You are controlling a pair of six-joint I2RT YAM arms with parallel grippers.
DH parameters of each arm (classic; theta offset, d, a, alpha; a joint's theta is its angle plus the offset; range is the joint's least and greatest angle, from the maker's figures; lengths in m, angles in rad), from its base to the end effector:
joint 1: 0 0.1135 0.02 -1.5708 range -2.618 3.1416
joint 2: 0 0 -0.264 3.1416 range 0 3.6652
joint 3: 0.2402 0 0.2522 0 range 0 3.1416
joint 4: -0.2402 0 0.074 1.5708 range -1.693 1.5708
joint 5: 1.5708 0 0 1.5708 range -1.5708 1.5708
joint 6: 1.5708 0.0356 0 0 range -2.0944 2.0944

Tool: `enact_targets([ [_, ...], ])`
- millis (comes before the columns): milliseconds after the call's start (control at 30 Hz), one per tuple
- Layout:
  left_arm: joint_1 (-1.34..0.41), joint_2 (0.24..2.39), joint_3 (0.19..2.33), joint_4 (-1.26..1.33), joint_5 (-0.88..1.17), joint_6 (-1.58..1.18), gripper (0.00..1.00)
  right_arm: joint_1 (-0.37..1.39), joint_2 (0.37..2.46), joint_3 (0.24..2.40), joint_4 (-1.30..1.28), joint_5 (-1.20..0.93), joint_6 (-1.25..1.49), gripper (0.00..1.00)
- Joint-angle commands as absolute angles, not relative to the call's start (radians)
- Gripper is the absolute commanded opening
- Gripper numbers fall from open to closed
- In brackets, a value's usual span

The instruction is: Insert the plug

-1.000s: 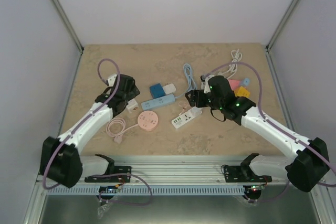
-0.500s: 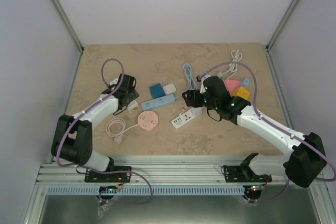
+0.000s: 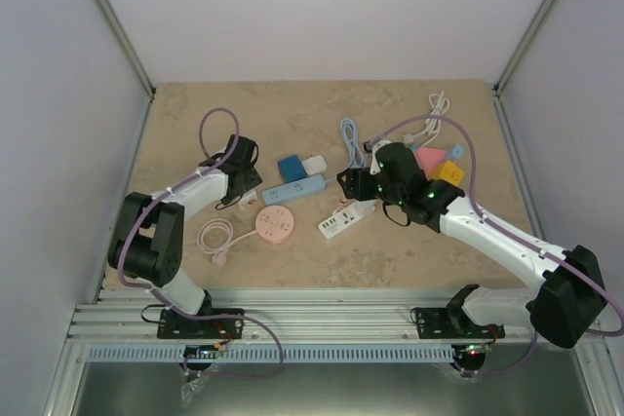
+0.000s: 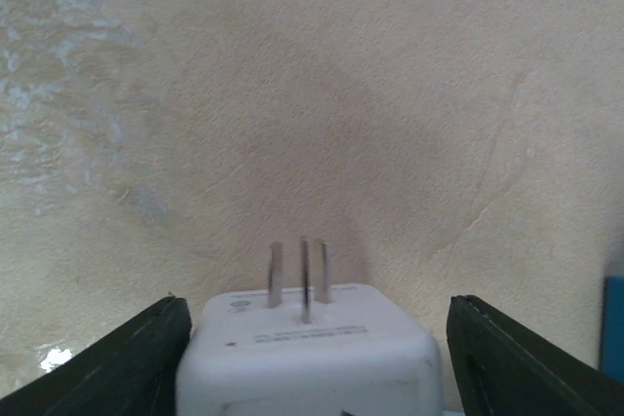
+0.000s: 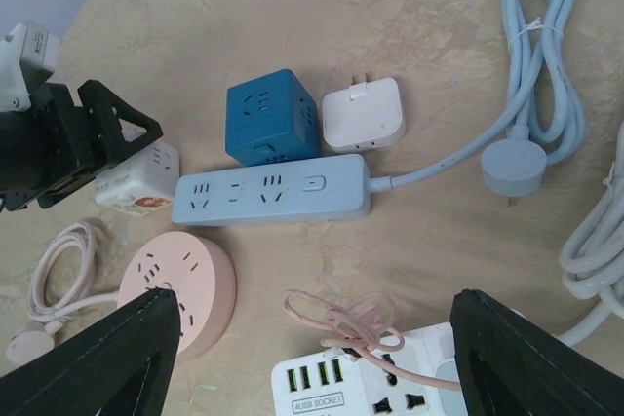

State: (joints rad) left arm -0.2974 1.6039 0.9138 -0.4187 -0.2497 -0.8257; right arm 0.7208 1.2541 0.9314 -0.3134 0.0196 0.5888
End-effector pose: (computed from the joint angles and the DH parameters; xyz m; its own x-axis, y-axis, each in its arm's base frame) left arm 0.2934 -0.0807 0.1706 -0.7116 -0.5268 -0.4648 -0.5079 0.8429 -0.1776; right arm 0.2088 0.1825 0.2785 -0.7310 0.0969 -0.6754 -0.2910 0.8510 0.4371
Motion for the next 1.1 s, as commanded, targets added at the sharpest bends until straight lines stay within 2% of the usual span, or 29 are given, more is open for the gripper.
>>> enact_targets([
  [0, -0.295, 1.611, 0.946, -0.444, -0.250, -0.852, 0.69, 0.737, 1.244, 0.947, -0.293, 0.056, 0.602, 0.77],
  [233, -0.295, 1.569, 0.894, -0.430, -0.252, -0.863, 0.54, 0.750, 1.213, 0.940, -0.298, 0.074, 0.617, 0.77],
  [267, -0.295, 1.561, 0.888, -0.429, -0.250, -0.859, 0.54, 0.752, 1.210, 0.940, -0.298, 0.075, 0.617, 0.77],
  [367, -0.295, 1.547, 0.875, -0.424, -0.226, -0.836, 0.68, 0.759, 1.203, 0.941, -0.301, 0.084, 0.620, 0.77],
  [433, -0.295, 1.556, 0.874, -0.425, -0.199, -0.812, 0.73, 0.765, 1.203, 0.942, -0.302, 0.088, 0.622, 0.77],
  [567, -0.295, 1.587, 0.888, -0.459, -0.174, -0.775, 0.73, 0.771, 1.203, 0.942, -0.301, 0.094, 0.628, 0.77],
  [800, -0.295, 1.593, 0.900, -0.478, -0.187, -0.758, 0.67, 0.784, 1.201, 0.942, -0.298, 0.104, 0.631, 0.77],
  [933, -0.295, 1.550, 0.905, -0.481, -0.194, -0.760, 0.55, 0.787, 1.194, 0.938, -0.298, 0.109, 0.625, 0.77],
  [1067, -0.295, 1.448, 0.923, -0.509, -0.175, -0.754, 0.52, 0.791, 1.171, 0.920, -0.243, 0.101, 0.587, 0.77],
])
